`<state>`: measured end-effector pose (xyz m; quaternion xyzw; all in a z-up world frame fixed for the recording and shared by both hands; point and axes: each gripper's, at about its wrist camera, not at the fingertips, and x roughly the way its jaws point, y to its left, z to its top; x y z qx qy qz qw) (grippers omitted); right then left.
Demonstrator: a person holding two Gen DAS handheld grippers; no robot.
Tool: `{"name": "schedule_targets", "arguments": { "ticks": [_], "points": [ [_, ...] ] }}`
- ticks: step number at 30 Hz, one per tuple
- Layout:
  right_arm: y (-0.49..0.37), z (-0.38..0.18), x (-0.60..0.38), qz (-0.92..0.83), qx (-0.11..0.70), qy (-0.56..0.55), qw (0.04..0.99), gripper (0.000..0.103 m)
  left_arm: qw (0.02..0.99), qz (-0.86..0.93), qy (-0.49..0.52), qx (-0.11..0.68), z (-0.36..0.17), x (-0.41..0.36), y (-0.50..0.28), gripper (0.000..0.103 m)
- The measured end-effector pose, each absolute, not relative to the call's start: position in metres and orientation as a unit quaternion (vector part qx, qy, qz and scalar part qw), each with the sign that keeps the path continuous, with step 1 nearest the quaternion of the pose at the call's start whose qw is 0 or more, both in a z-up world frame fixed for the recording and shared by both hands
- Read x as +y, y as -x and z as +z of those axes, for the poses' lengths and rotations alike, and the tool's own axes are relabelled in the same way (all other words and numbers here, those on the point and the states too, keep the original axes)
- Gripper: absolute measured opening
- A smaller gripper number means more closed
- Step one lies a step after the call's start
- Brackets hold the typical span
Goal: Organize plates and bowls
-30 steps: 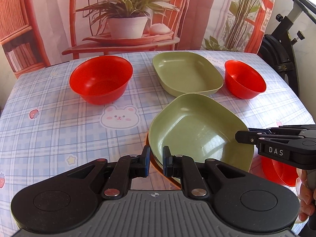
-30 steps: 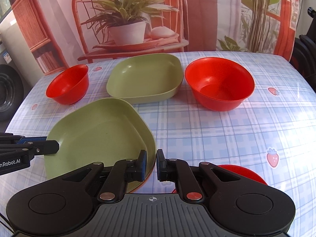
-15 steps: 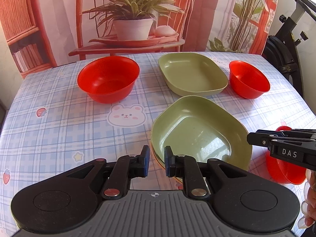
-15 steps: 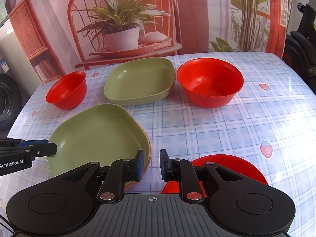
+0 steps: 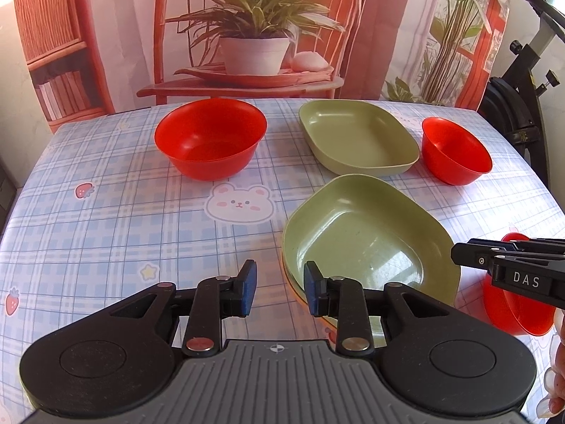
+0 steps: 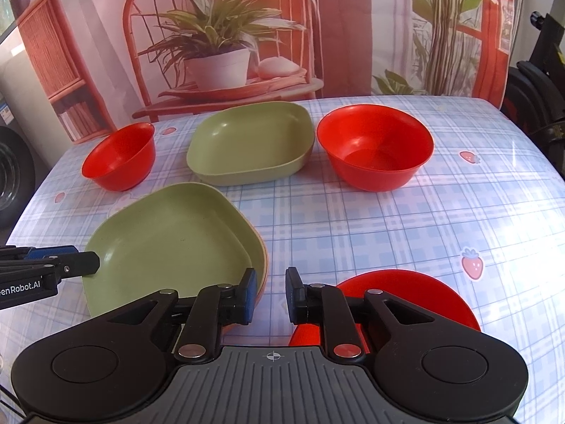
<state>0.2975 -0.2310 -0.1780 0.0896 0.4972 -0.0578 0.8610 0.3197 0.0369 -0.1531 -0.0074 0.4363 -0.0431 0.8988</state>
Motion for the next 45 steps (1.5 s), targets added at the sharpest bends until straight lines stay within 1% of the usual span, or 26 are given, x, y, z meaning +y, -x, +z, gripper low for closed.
{"name": "schedule_targets", "arguments": {
  "ticks": [7, 14, 25, 30, 39, 45],
  "points": [
    [-0.301, -0.184, -0.23, -0.052, 0.504, -0.099, 0.856, 0.017, 0.895, -0.046, 0.013, 0.443, -0.16, 0.041, -0.318, 0.032],
    [-0.3, -0.175, -0.231, -0.053, 0.499, -0.108, 0.858, 0.017, 0.896, -0.05, 0.002, 0.441, -0.149, 0.04, -0.311, 0.032],
    [-0.291, -0.145, -0.244, -0.071, 0.46, -0.128, 0.876, 0.017, 0.902, -0.051, 0.075, 0.421, -0.133, 0.063, -0.3, 0.032],
    [-0.292, -0.137, -0.249, -0.076, 0.449, -0.133, 0.88, 0.017, 0.91, -0.05, 0.062, 0.408, -0.12, 0.068, -0.304, 0.032],
    [-0.3, -0.129, -0.263, -0.091, 0.438, -0.136, 0.884, 0.017, 0.929, -0.066, 0.021, 0.363, -0.079, 0.064, -0.33, 0.032],
    [-0.314, -0.12, -0.271, -0.096, 0.424, -0.132, 0.891, 0.017, 0.937, -0.072, 0.02, 0.342, -0.063, 0.056, -0.355, 0.032]
  ]
}}
